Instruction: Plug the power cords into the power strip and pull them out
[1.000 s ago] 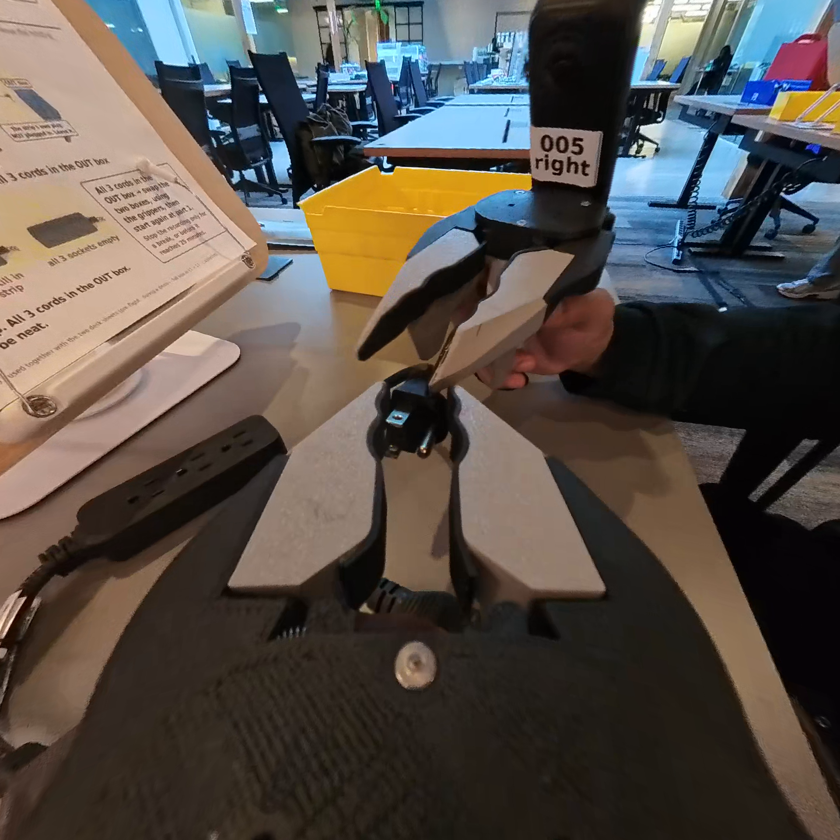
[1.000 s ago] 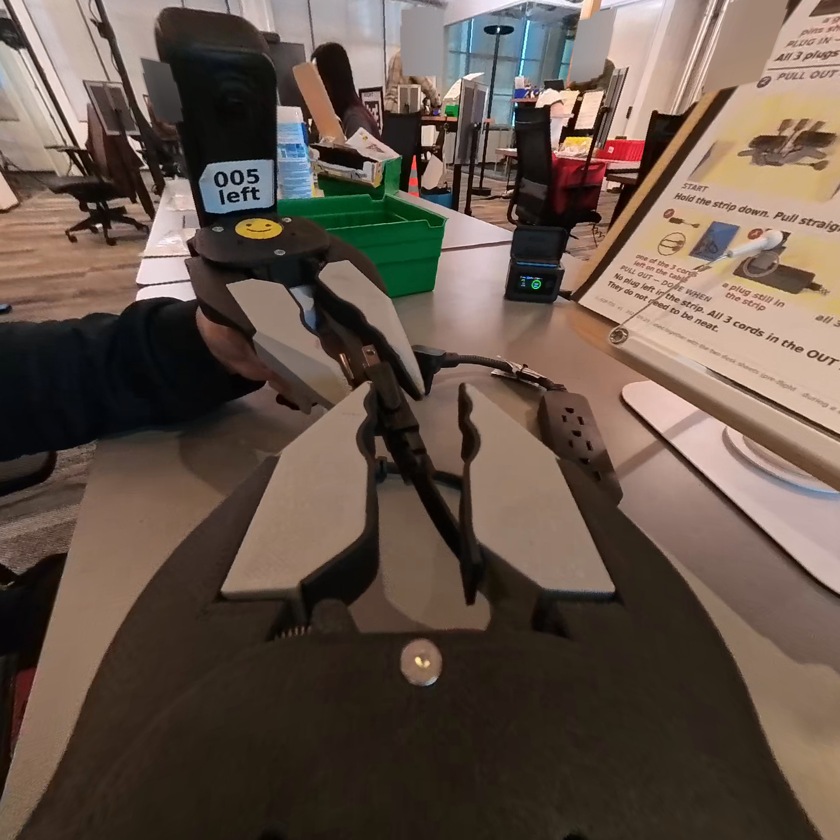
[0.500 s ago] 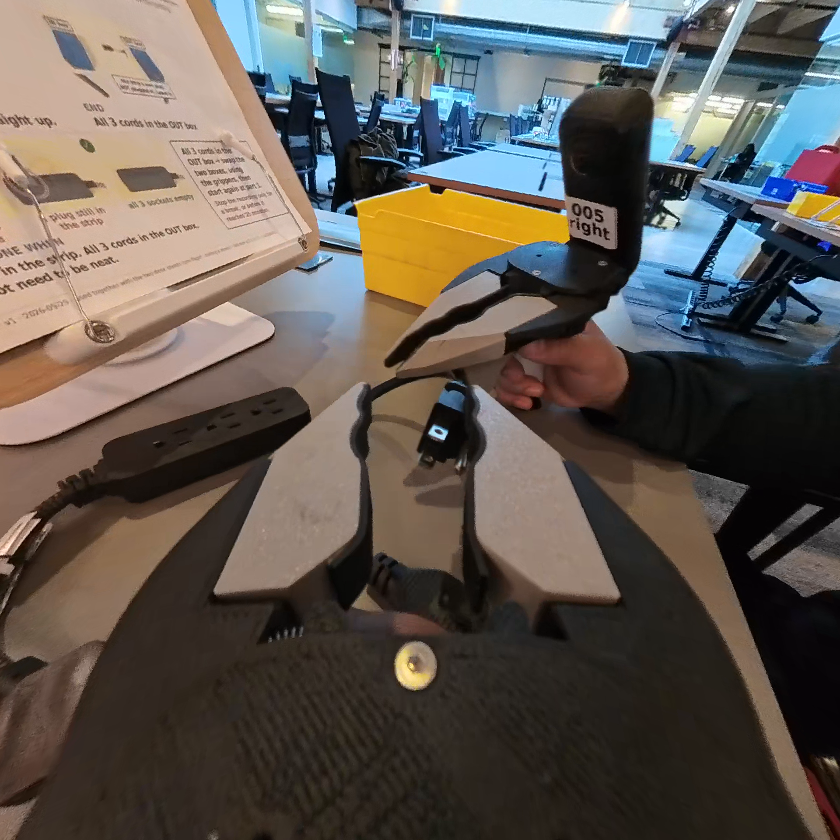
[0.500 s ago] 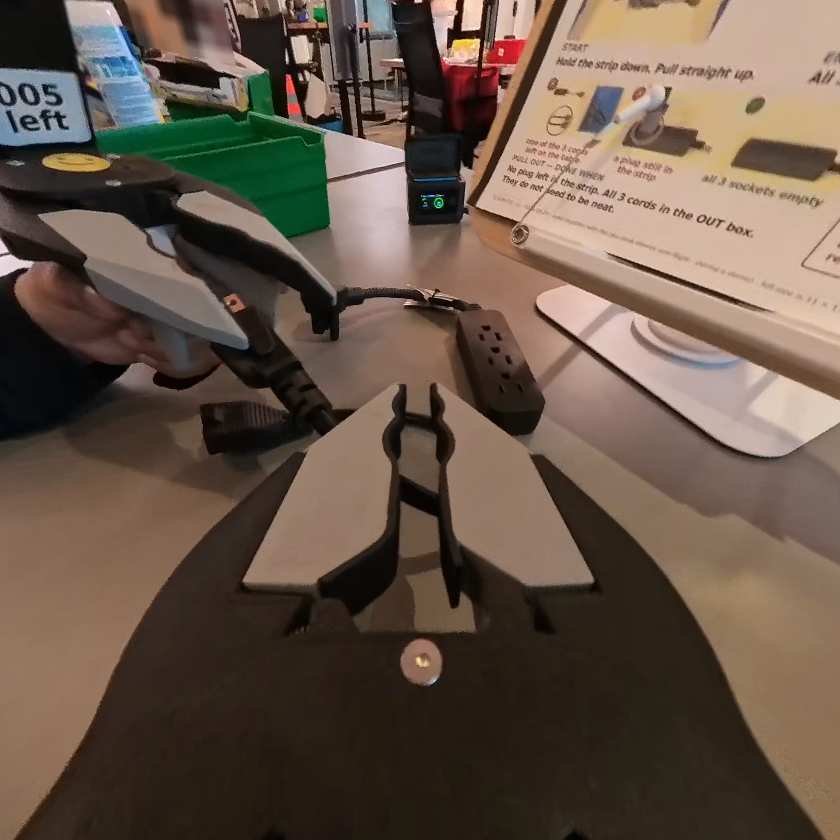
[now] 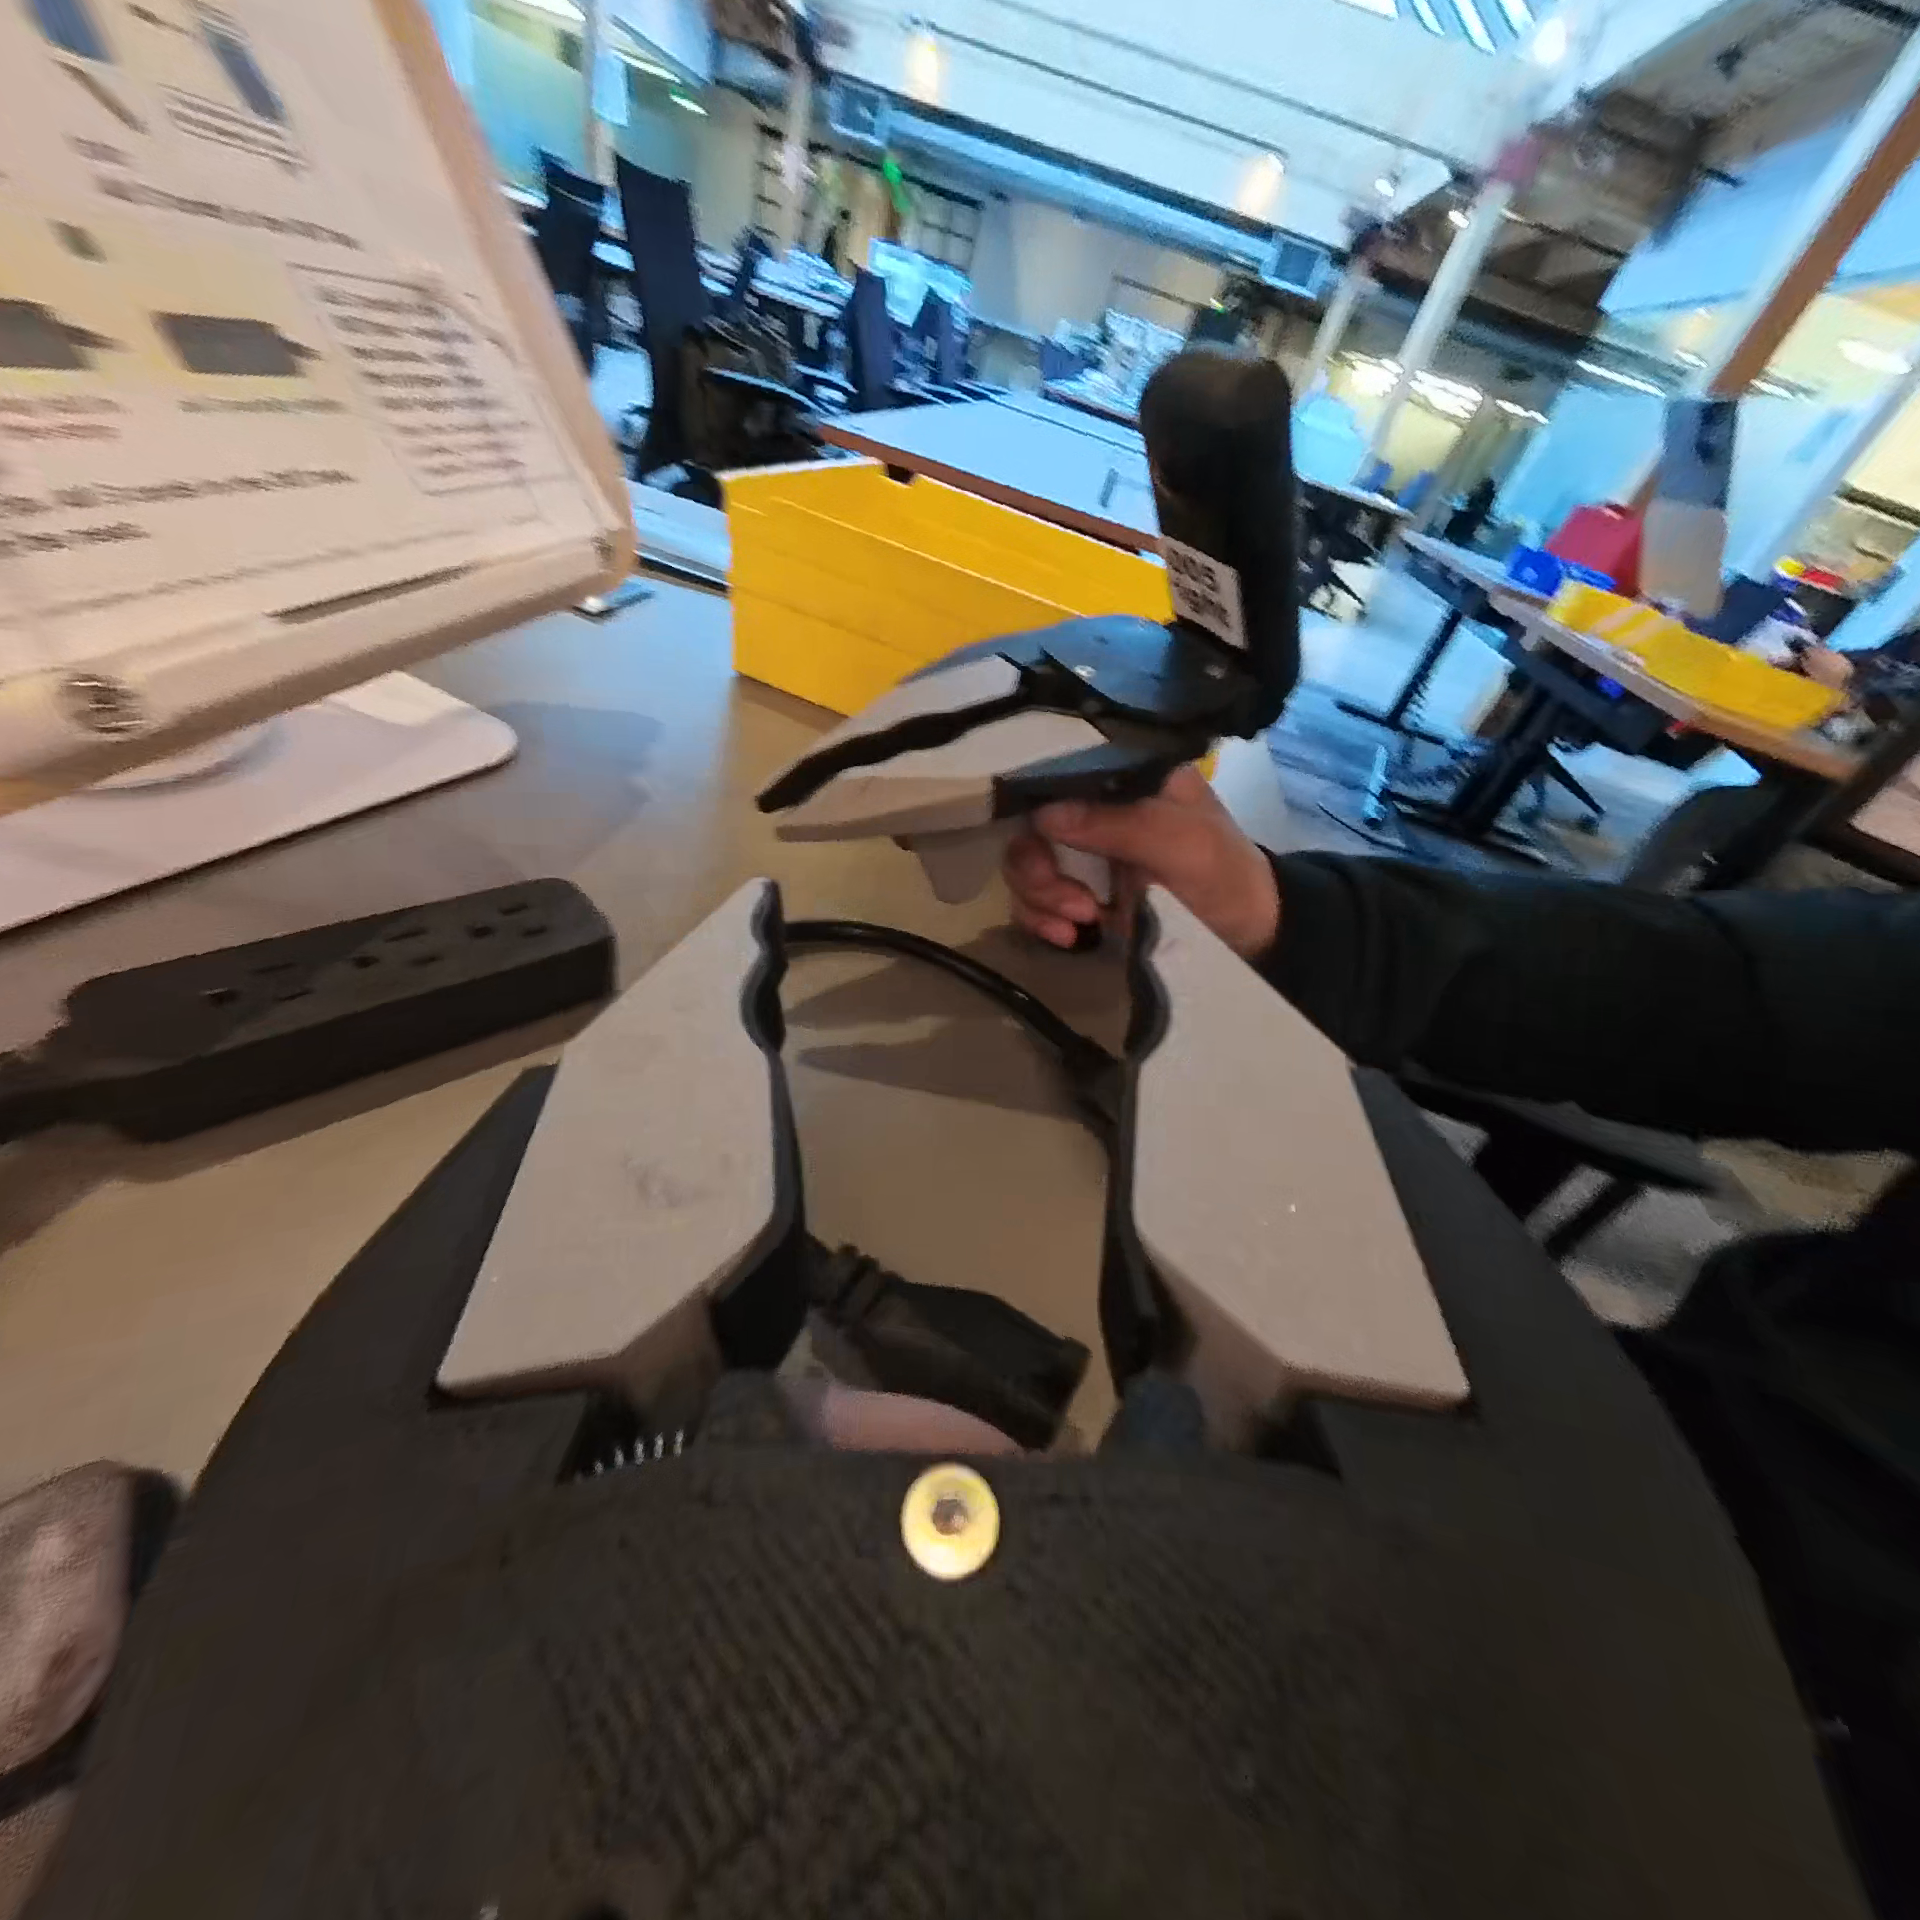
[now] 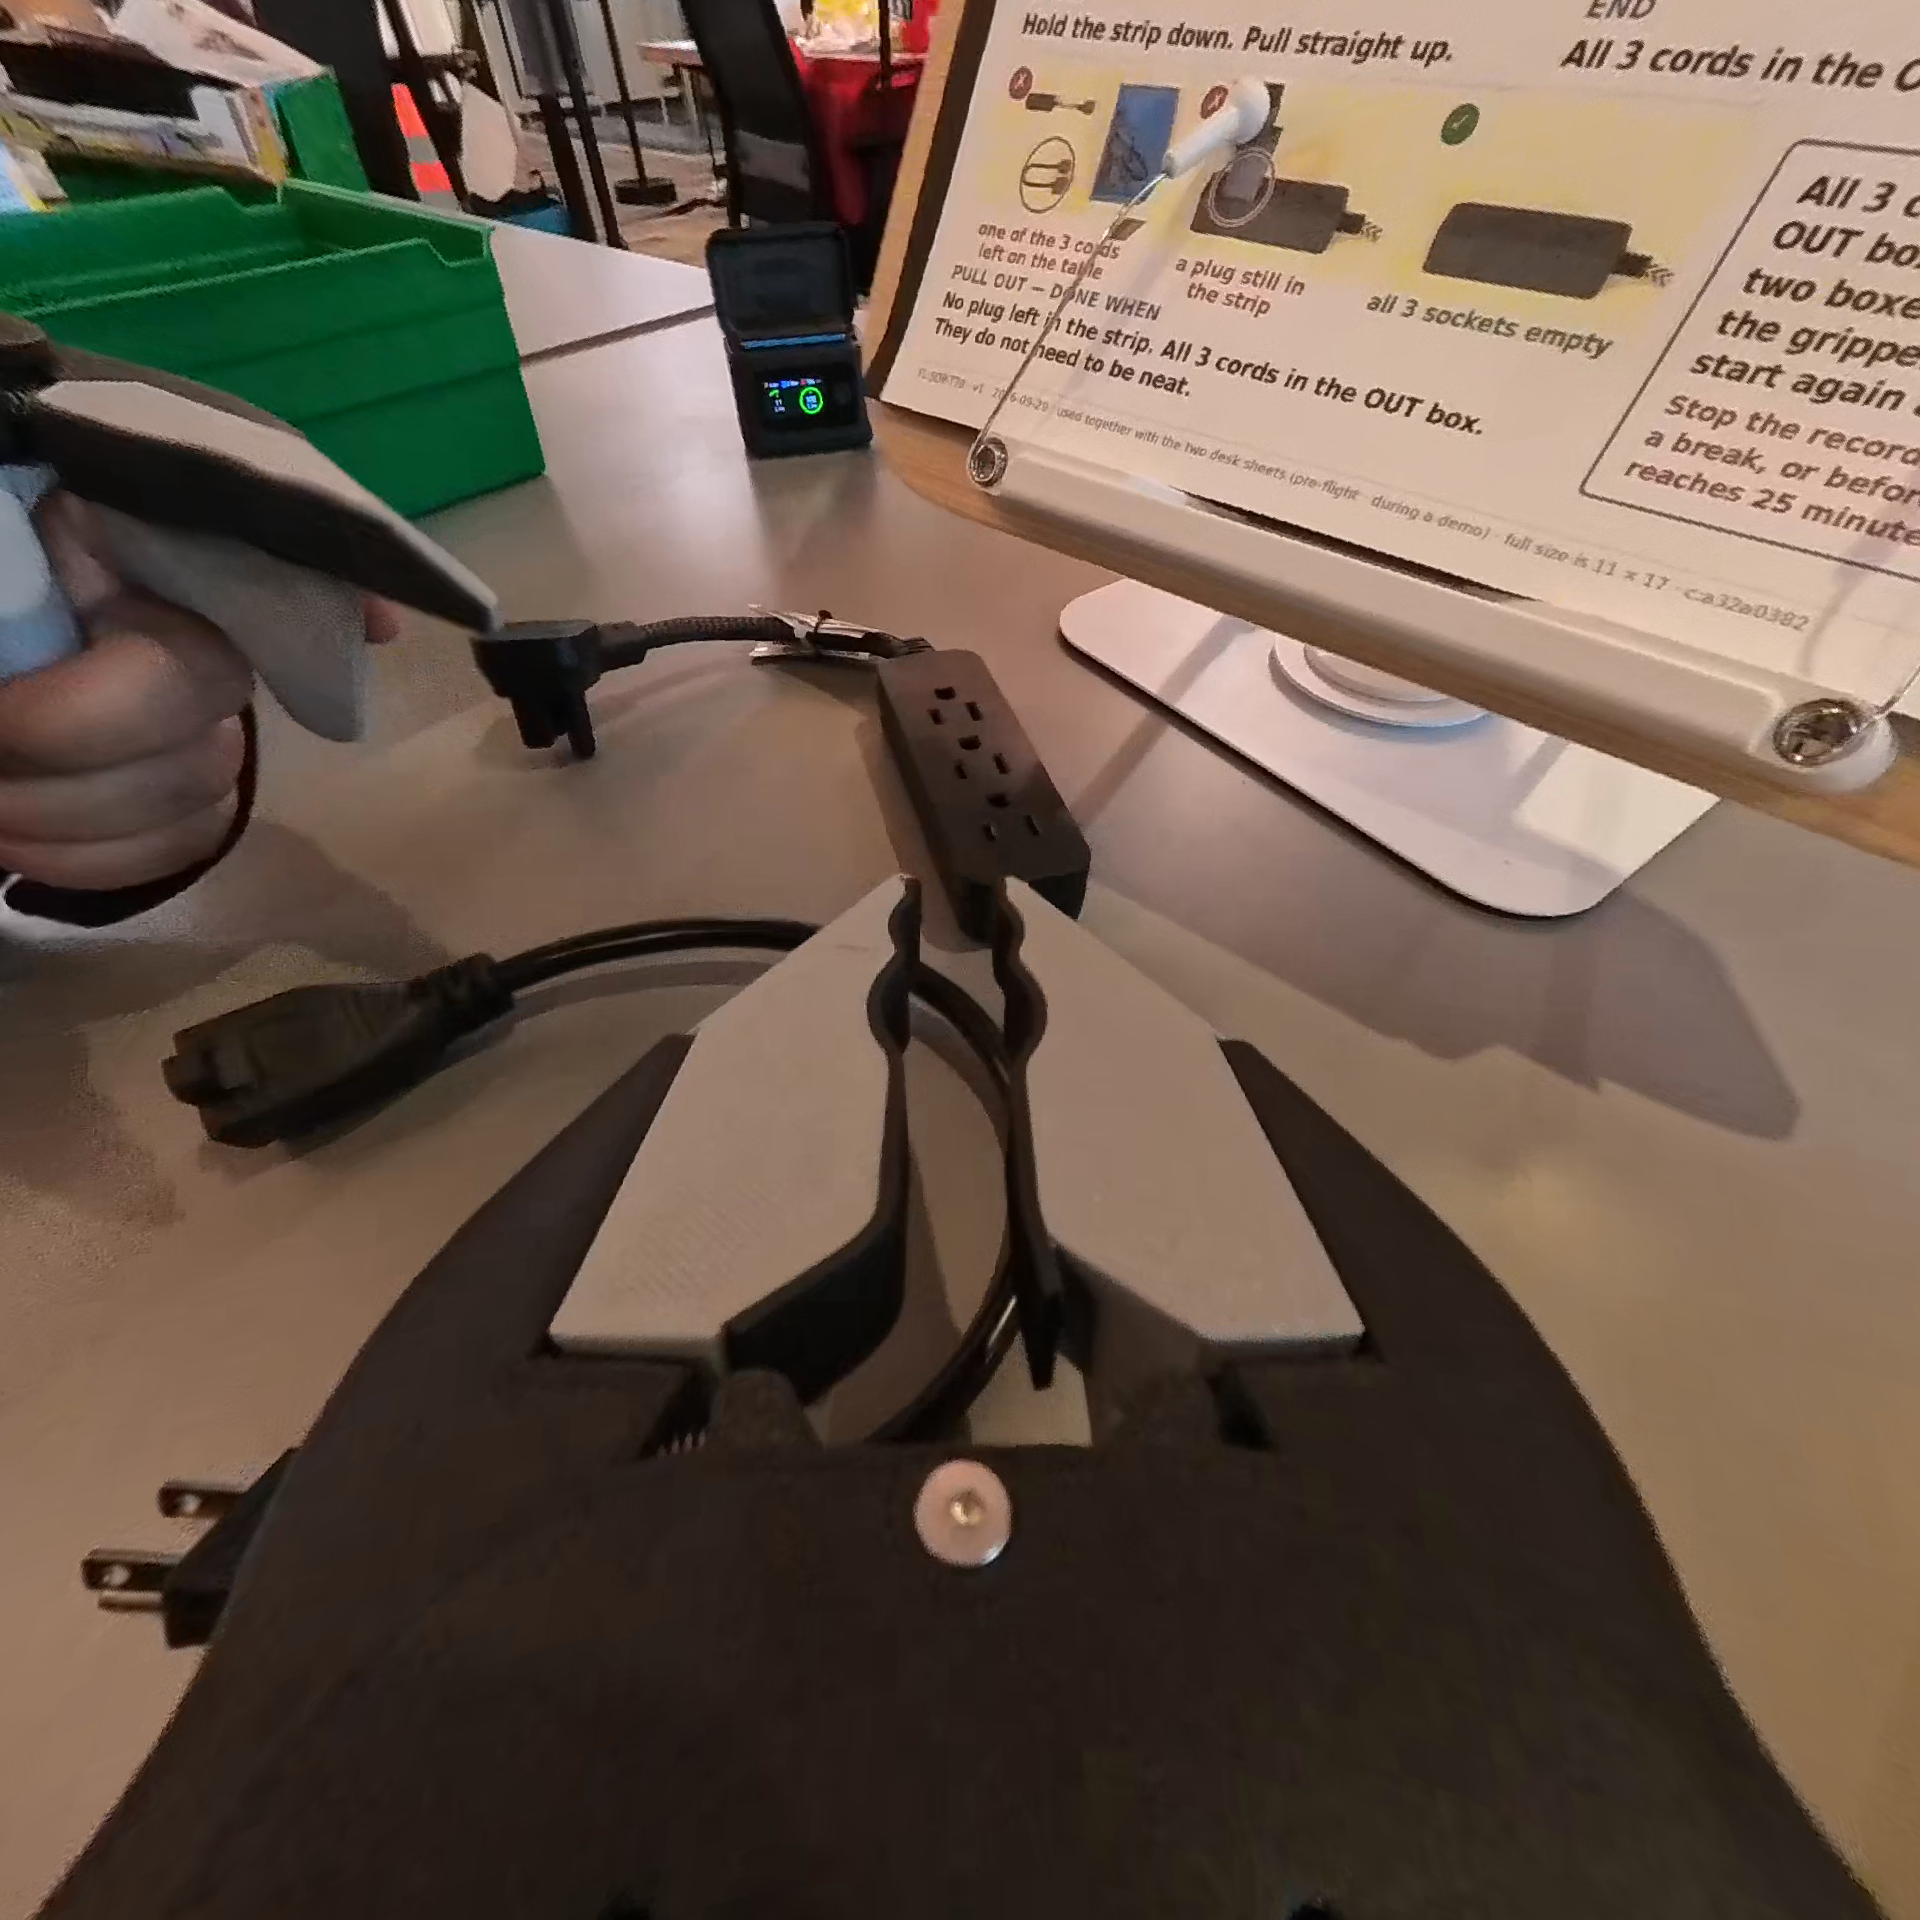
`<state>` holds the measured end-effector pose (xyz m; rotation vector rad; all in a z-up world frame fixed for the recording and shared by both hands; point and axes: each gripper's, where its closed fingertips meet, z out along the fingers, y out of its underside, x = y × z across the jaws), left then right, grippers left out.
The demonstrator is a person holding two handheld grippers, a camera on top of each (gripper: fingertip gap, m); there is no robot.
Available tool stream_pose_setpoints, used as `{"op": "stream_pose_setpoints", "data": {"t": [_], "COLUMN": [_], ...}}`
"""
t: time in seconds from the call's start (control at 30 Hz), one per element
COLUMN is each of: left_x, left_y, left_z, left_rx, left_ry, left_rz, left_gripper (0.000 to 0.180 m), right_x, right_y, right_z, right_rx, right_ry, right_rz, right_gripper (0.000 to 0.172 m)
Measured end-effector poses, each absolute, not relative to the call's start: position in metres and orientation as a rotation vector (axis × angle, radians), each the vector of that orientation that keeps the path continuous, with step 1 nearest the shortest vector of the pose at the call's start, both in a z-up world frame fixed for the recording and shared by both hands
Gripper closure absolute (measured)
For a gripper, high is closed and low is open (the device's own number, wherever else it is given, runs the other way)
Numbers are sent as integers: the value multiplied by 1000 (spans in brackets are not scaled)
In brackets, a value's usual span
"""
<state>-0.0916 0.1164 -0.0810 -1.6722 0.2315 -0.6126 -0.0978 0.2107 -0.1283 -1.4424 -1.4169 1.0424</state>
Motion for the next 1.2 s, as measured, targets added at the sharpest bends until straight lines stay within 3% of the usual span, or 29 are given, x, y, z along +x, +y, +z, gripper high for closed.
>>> {"op": "stream_pose_setpoints", "data": {"t": [0.3,0.43,0.7,0.97,1.2], "left_x": [-109,-128,-143,-136,-134], "left_y": [119,115,109,116,120], "left_z": [-88,-98,-93,-112,-121], "left_rx": [-1694,-1761,-1756,-1804,-1821], "left_ry": [196,105,70,19,110], "left_rz": [-311,-121,-16,-147,24], "left_gripper": [124,129,132,134,138], "right_x": [-115,-116,-109,-106,-105], "right_y": [208,192,164,167,169], "right_z": [-128,-125,-119,-115,-109], "right_rx": [-1355,-1430,-1478,-1447,-1374], "right_ry": [-1500,-1498,-1509,-1495,-1502], "right_rz": [1106,1346,1649,1634,1546], "right_gripper": [160,145,142,142,144]}}
